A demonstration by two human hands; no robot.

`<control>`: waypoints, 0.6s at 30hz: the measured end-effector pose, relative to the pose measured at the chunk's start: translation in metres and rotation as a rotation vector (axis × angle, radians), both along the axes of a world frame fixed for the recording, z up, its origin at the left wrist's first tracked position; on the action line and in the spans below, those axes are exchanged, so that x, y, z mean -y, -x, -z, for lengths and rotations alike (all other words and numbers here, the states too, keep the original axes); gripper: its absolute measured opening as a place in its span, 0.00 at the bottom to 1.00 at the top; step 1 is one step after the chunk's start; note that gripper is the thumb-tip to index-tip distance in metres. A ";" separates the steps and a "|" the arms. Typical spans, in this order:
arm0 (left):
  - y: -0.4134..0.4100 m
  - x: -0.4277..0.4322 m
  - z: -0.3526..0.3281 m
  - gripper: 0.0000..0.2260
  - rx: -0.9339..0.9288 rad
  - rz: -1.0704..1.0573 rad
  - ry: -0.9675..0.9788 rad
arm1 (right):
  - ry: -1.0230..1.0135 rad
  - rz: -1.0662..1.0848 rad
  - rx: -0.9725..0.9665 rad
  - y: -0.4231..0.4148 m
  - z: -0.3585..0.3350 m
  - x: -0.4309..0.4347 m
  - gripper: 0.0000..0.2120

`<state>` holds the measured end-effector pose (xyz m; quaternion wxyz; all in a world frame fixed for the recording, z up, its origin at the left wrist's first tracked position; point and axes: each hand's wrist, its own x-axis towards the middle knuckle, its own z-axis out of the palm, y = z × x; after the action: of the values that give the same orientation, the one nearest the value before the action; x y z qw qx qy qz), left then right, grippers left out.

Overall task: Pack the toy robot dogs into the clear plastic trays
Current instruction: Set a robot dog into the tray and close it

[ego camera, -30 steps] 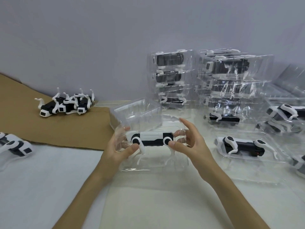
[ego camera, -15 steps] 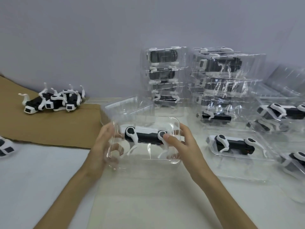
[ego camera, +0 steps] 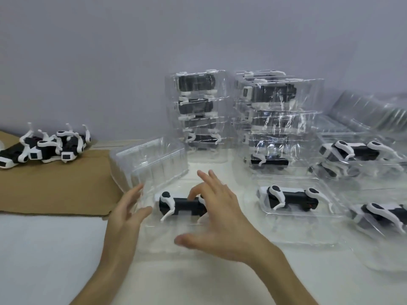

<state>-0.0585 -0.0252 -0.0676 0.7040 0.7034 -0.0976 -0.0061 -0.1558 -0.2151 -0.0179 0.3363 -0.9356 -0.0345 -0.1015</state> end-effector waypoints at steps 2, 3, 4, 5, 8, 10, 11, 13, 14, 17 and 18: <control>-0.004 -0.002 0.001 0.23 0.000 0.033 0.006 | 0.307 -0.033 -0.054 -0.006 -0.001 0.000 0.35; -0.005 -0.003 0.001 0.23 -0.005 0.057 0.033 | 0.407 -0.030 -0.078 -0.011 -0.004 -0.001 0.37; -0.007 -0.004 0.001 0.24 -0.001 0.086 0.052 | 0.466 -0.035 -0.107 -0.016 -0.008 -0.002 0.39; -0.006 -0.004 0.000 0.24 0.013 0.114 0.055 | 0.501 -0.052 -0.150 -0.021 -0.012 -0.002 0.41; -0.007 -0.006 0.001 0.24 0.041 0.144 0.056 | 0.512 -0.116 -0.259 -0.034 -0.024 -0.002 0.41; -0.011 -0.008 0.002 0.14 0.041 0.138 0.113 | 0.481 -0.117 -0.247 -0.040 -0.032 0.001 0.36; -0.013 -0.009 0.001 0.10 0.032 0.119 0.147 | 0.466 -0.119 -0.245 -0.044 -0.037 0.003 0.34; -0.016 -0.011 0.002 0.14 0.014 0.051 0.191 | 0.428 -0.141 -0.281 -0.048 -0.048 0.009 0.32; -0.017 -0.012 0.002 0.14 0.006 0.024 0.212 | 0.403 -0.151 -0.290 -0.047 -0.054 0.013 0.32; -0.017 -0.013 0.002 0.13 -0.025 0.002 0.252 | 0.281 -0.172 -0.218 -0.034 -0.076 0.030 0.30; -0.017 -0.012 0.002 0.13 -0.030 0.002 0.252 | 0.227 -0.175 -0.190 -0.026 -0.086 0.036 0.30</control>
<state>-0.0412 -0.0129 -0.0696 0.7882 0.6091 -0.0876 -0.0050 -0.1296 -0.2510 0.0679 0.2378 -0.9664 -0.0953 0.0215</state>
